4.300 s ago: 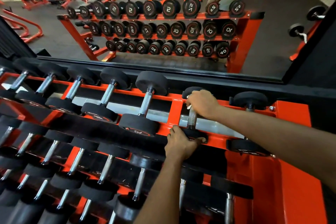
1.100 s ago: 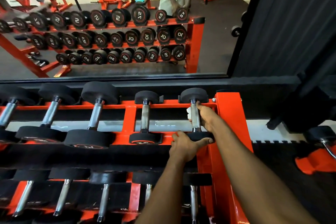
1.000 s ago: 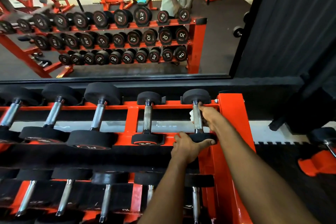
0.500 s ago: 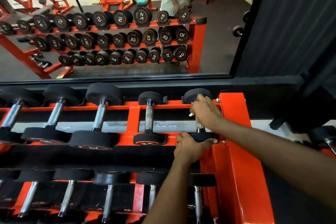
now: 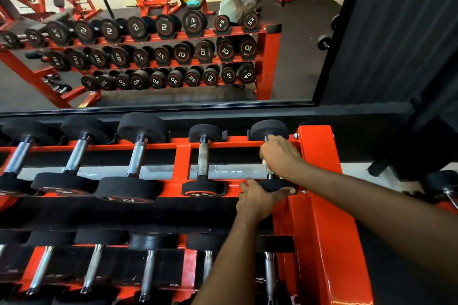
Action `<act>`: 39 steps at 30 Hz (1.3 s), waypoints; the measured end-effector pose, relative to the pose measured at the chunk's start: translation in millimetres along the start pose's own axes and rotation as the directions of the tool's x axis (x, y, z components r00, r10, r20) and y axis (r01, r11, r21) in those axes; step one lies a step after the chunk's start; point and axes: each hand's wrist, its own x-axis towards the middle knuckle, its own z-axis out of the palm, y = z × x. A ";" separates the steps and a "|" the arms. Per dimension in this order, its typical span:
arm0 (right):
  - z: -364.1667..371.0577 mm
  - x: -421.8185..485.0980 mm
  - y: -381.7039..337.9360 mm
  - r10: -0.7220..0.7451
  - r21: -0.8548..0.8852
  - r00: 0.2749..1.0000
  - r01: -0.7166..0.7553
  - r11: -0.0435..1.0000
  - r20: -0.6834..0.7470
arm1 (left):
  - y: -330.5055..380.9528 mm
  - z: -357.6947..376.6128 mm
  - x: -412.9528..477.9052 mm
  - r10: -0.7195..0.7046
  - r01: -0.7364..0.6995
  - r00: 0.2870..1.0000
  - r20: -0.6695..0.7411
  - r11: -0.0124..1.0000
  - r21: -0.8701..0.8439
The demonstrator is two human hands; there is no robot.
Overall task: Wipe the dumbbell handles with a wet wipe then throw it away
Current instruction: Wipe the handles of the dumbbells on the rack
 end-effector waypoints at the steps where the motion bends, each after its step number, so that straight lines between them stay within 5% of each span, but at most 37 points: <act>1: 2.0 -2.3 1.9 0.000 0.058 1.000 -0.001 0.998 0.009 | -0.7 -0.1 -0.1 0.003 -0.003 1.000 0.003 1.000 -0.001; 4: 11.4 -9.6 13.9 0.161 0.411 0.987 -0.147 0.900 0.000 | -2.6 1.4 -0.6 0.008 -0.008 1.000 0.000 1.000 0.009; 8: 30.9 -5.2 34.4 0.614 0.804 0.789 -0.345 0.484 -0.031 | -0.8 -0.4 2.1 0.034 -0.034 0.999 -0.018 0.999 0.022; 11: 40.2 10.3 36.2 0.387 0.908 0.861 -0.402 0.118 0.330 | -1.6 -1.5 2.4 0.037 -0.036 0.999 -0.019 0.999 0.021; 12: 43.8 11.6 35.5 0.285 0.895 0.869 -0.440 0.070 0.405 | -2.7 -1.4 2.6 0.031 -0.030 0.999 -0.013 0.999 0.018; 16: 59.6 0.4 41.2 0.126 0.857 0.883 -0.470 0.211 0.453 | -4.5 -1.4 4.9 0.024 -0.024 1.000 -0.004 1.000 0.009; 24: 45.0 -8.3 55.6 0.106 0.686 0.885 -0.422 0.592 0.453 | -4.6 0.0 6.7 0.015 -0.015 1.000 0.000 1.000 0.007; 28: 42.3 -8.7 49.7 0.227 0.730 0.889 -0.456 0.509 0.397 | -3.1 2.2 7.7 0.021 -0.020 1.000 -0.016 1.000 0.014; 33: 61.5 -18.2 36.6 0.299 0.718 0.898 -0.438 0.541 0.323 | -0.6 2.5 6.1 0.026 -0.025 0.999 -0.024 1.000 0.017; 39: 72.4 -44.0 41.7 0.393 0.896 0.886 -0.363 0.256 0.246 | -18.8 6.5 17.5 0.076 -0.076 0.995 -0.063 0.997 0.002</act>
